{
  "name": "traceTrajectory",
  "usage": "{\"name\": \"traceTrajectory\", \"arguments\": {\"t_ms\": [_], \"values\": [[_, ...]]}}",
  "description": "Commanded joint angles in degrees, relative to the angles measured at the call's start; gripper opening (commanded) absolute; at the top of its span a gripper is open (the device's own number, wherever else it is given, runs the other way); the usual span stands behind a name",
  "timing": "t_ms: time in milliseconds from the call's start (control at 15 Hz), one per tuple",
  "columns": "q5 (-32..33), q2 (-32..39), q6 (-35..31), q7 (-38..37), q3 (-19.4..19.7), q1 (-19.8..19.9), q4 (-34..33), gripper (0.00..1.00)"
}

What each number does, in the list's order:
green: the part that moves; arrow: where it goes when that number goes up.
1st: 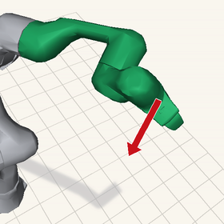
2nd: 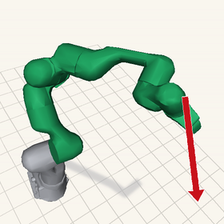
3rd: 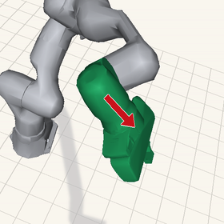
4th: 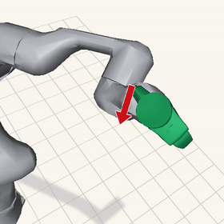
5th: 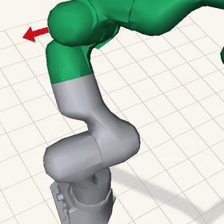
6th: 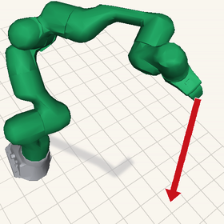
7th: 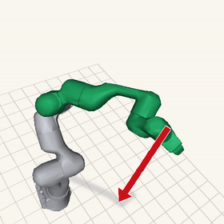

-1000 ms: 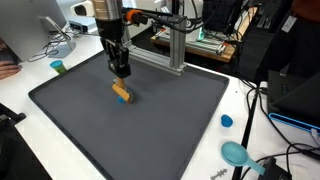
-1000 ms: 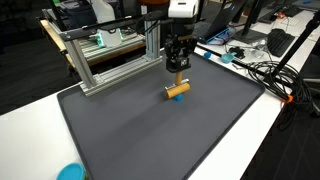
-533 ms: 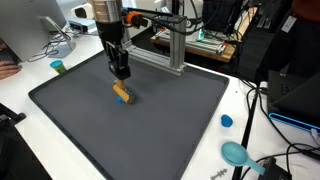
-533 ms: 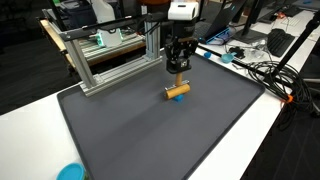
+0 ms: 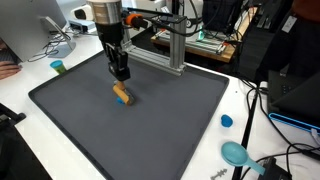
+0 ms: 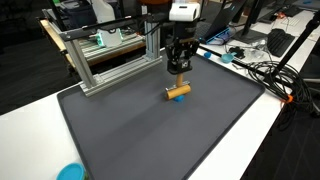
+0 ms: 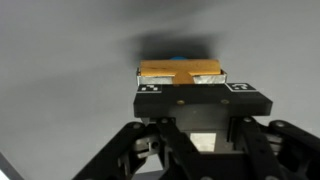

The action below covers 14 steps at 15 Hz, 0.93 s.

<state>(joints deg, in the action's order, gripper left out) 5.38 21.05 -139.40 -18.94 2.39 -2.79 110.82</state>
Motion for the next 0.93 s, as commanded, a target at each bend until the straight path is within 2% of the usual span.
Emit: {"name": "traceTrajectory", "arguments": {"t_ms": [0,867], "values": [[-0.11,0.23,-0.41,-0.38,0.61,-0.67,-0.1,0.22],[-2.29,2.49,-5.1,-2.37,0.57,-0.43,-0.49,0.22]]}}
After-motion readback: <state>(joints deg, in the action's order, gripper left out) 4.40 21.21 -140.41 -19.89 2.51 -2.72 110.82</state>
